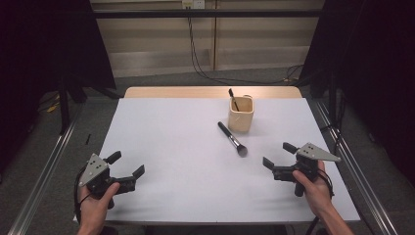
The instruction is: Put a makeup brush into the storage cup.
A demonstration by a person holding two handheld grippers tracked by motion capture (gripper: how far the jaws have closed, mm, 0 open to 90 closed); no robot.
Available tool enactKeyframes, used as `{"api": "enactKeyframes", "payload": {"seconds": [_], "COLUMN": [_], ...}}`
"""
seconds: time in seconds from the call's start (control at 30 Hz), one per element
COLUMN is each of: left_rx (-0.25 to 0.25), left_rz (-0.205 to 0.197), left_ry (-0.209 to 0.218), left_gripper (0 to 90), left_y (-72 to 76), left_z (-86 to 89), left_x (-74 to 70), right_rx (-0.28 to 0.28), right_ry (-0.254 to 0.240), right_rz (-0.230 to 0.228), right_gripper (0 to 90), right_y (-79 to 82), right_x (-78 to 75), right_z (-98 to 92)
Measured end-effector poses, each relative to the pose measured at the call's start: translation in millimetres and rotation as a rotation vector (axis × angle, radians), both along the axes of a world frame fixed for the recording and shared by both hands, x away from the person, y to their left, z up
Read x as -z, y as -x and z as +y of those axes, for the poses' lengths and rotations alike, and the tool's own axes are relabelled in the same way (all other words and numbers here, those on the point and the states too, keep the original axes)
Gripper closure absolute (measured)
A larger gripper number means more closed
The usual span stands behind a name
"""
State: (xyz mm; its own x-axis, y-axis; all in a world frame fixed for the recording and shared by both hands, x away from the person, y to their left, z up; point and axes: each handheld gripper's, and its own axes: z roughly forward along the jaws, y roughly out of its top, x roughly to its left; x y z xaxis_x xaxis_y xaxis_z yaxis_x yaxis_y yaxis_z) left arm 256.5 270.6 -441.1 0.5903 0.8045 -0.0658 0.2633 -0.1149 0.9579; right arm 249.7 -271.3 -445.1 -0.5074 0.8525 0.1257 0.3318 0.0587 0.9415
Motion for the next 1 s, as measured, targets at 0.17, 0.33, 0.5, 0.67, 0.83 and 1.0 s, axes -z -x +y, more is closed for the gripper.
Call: {"api": "enactKeyframes", "payload": {"seconds": [0.17, 0.33, 0.5, 0.67, 0.83, 1.0], "left_rx": [-0.002, -0.002, -0.005, -0.003, -0.007, 0.010], "left_rz": [-0.003, -0.002, 0.000, 0.000, 0.003, 0.005], "left_ry": [-0.004, -0.007, -0.007, -0.009, -0.001, -0.016], "left_gripper": [2.8, 2.8, 2.8, 2.8, 2.9, 2.8], "left_y": [0.1, -0.1, 0.0, 0.2, 0.6, 1.3], "left_z": [0.1, 0.0, 0.3, 0.2, 0.1, -2.1], "left_x": [-0.3, -0.2, -0.2, -0.2, -0.2, -0.4], "right_rx": [-0.004, -0.002, -0.016, -0.023, -0.014, -0.029], "right_ry": [-0.010, -0.025, -0.024, 0.000, 0.008, 0.033], "right_rz": [-0.004, 0.005, 0.003, 0.002, 0.013, 0.033], "right_gripper": [1.8, 2.5, 2.5, 2.3, 2.0, 1.8], "right_y": [-8.5, -17.2, -25.0, -35.2, -48.0, -57.6], "right_x": [-3.7, -5.5, -10.9, -16.1, -18.5, -19.8], "right_z": [5.7, 11.4, 18.0, 26.2, 34.1, 40.8]}}
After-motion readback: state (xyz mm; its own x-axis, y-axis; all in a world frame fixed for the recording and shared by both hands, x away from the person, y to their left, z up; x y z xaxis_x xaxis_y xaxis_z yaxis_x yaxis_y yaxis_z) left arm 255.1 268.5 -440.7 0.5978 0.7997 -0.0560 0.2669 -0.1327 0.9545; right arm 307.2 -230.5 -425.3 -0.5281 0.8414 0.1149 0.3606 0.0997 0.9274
